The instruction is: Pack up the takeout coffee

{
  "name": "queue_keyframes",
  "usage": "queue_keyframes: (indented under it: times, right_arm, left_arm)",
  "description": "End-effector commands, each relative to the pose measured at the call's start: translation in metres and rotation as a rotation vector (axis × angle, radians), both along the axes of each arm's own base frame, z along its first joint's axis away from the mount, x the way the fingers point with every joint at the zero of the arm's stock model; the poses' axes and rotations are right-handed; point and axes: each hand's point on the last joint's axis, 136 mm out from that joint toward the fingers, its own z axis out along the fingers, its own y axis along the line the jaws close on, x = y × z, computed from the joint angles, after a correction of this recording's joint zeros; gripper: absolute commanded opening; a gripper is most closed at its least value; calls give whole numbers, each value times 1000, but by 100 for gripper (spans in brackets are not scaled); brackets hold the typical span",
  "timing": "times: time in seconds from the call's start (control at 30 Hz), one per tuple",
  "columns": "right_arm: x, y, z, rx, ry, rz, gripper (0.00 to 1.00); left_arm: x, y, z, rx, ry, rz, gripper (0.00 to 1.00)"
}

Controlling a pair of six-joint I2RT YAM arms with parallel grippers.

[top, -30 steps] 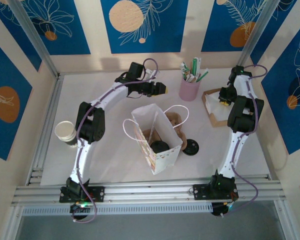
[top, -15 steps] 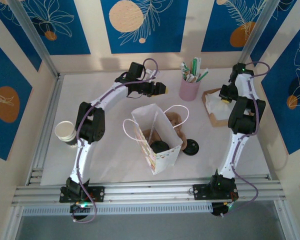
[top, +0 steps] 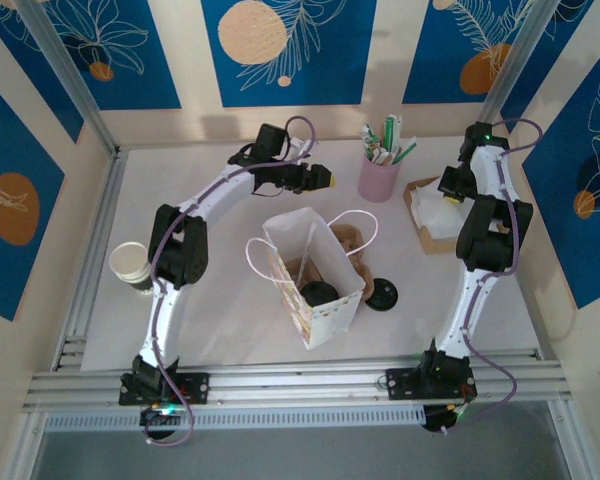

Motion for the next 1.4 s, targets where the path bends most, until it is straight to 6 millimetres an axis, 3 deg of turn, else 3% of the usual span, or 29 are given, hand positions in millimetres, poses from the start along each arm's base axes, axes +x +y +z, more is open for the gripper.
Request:
queue_keyframes:
  times: [0.0,0.23,0.5,0.73,0.77,1.07,1.37]
  right_arm:
    - [-3,0,29,-30,-56,-18,0]
    - [-8,4,72,-64,-183,-32,0]
    - [-19,25,126,-89,-338,-16,0]
    - [-28,48,159,-66,-421,18,0]
    - [-30,52,163,-58,-435,27,0]
    - [-51,102,221,22,-583,135,0]
    - [-87,168,288,201,-738,287,0]
  left_arm:
    - [-10,-3,31,-41,-61,-28,63]
    - [-13,2,53,-55,-112,1,65]
    - [-19,11,90,-72,-185,38,81]
    - [-27,22,112,-66,-226,67,96]
    - [-29,24,116,-65,-234,72,100]
    - [-52,43,164,-68,-312,118,100]
    - [-84,54,204,-97,-357,134,100]
